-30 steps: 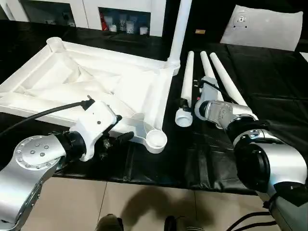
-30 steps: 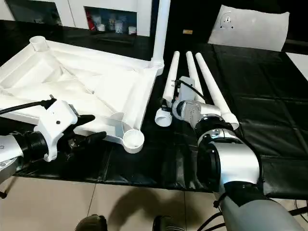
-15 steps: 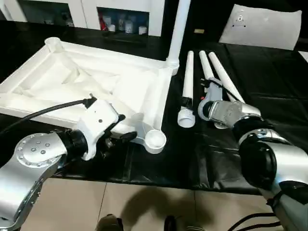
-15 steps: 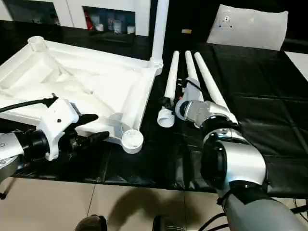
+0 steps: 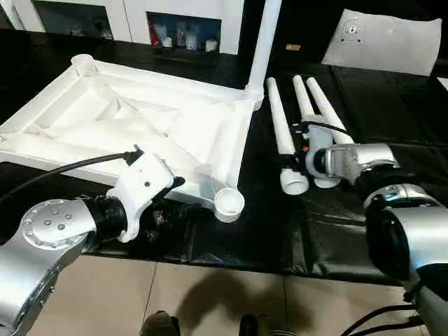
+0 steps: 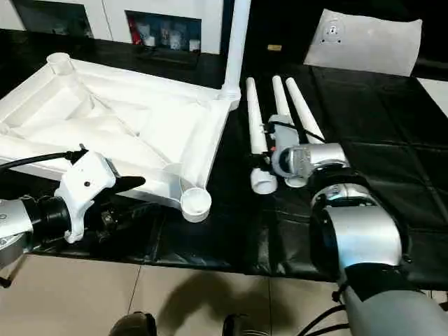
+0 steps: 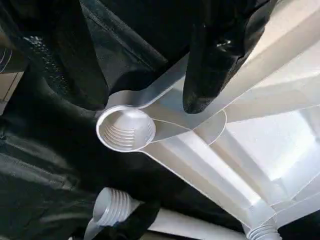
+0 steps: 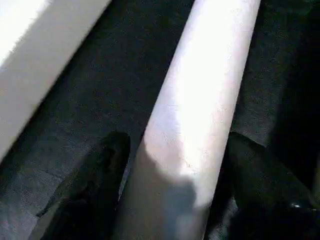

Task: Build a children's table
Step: Pick table leg

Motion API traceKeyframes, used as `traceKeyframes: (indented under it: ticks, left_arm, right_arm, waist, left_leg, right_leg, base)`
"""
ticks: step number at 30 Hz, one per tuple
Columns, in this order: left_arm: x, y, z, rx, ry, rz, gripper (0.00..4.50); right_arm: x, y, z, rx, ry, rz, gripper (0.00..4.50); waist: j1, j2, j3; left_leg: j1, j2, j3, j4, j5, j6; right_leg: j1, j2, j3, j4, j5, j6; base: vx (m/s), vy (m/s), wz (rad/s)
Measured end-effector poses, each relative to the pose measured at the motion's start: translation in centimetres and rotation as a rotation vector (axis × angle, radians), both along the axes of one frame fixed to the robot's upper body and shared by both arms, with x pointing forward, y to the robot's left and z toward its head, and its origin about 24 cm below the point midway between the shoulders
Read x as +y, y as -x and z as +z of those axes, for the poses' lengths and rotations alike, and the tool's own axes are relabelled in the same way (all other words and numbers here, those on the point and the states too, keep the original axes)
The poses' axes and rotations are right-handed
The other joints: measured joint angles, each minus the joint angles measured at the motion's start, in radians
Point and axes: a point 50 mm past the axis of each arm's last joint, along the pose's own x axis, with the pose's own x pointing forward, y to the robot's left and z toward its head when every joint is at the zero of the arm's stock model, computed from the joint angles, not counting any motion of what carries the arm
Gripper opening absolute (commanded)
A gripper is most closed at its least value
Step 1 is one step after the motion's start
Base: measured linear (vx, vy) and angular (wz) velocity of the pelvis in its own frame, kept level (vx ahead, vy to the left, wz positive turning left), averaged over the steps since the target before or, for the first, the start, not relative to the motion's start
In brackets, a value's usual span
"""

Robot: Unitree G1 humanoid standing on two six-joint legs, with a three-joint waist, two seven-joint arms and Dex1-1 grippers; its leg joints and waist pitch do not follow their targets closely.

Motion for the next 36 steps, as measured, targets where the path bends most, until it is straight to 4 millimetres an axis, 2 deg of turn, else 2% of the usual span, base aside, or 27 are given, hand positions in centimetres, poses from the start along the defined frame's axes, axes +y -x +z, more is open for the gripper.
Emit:
traceKeyframes:
  ticks: [8, 9, 12, 14, 21, 31, 36]
  left_arm:
    - [-0.2, -0.2, -0.4, 0.020, 0.000, -0.015, 2.73]
    - [-0.3, -0.2, -0.4, 0.020, 0.000, -0.019, 2.73]
    - [-0.5, -0.3, -0.1, 0.006, 0.002, -0.032, 2.73]
    - [-0.5, -0.3, 0.0, 0.004, 0.003, -0.034, 2.73]
    - [-0.6, -0.4, -0.1, 0.001, 0.006, -0.040, 2.73]
    - [-0.6, -0.7, -0.2, -0.008, 0.009, -0.044, 2.73]
    - [-0.5, -0.9, -0.3, -0.003, 0.010, -0.037, 2.73]
  right_arm:
    - [0.6, 0.0, -0.3, -0.004, 0.031, 0.012, 3.20]
    - [0.6, 0.0, -0.4, -0.003, 0.030, 0.007, 2.90]
    - [0.6, 0.2, -0.7, 0.003, -0.006, -0.021, 2.80]
    - [1.0, 0.2, -0.9, 0.006, -0.026, -0.026, 2.49]
    - [1.0, 0.5, -1.5, 0.032, -0.064, -0.075, 2.16]
    - [1.6, 0.2, -1.6, -0.033, -0.138, -0.101, 2.00]
    - [1.8, 0.2, -1.9, -0.060, -0.138, -0.098, 1.98]
  waist:
    - [0.000, -0.001, -0.005]
    - [-0.001, -0.001, -0.006]
    - [0.000, -0.004, -0.009]
    - [0.000, -0.004, -0.009]
    - [-0.001, -0.005, -0.010]
    - [-0.010, -0.003, -0.013]
    - [-0.009, 0.000, -0.022]
  left_leg:
    - [0.002, 0.000, 0.000, 0.002, 0.000, 0.000]
    - [0.002, 0.000, 0.000, 0.002, 0.000, 0.000]
    - [0.003, 0.000, 0.000, 0.005, 0.000, -0.001]
    - [0.005, 0.000, 0.000, 0.007, 0.000, -0.001]
    - [0.019, 0.000, -0.002, 0.007, 0.000, -0.001]
    - [0.018, 0.000, -0.003, 0.008, 0.001, -0.002]
    - [0.018, 0.000, -0.003, 0.009, 0.001, -0.002]
  right_leg:
    - [0.001, 0.000, 0.000, 0.002, 0.000, 0.000]
    - [0.001, 0.000, 0.000, 0.003, 0.000, 0.000]
    - [0.001, 0.000, 0.000, 0.007, 0.000, 0.000]
    - [0.002, 0.000, 0.001, 0.010, 0.000, 0.000]
    - [0.017, 0.000, 0.000, 0.012, -0.002, 0.002]
    - [0.016, 0.000, 0.000, 0.014, 0.001, -0.002]
    - [0.016, 0.000, 0.000, 0.014, 0.001, -0.002]
  base:
    - [0.000, 0.000, 0.00]
    - [0.000, 0.000, 0.00]
    - [0.000, 0.000, 0.00]
    - [0.000, 0.000, 0.00]
    - [0.000, 0.000, 0.00]
    - [0.000, 0.000, 0.00]
    - [0.000, 0.000, 0.00]
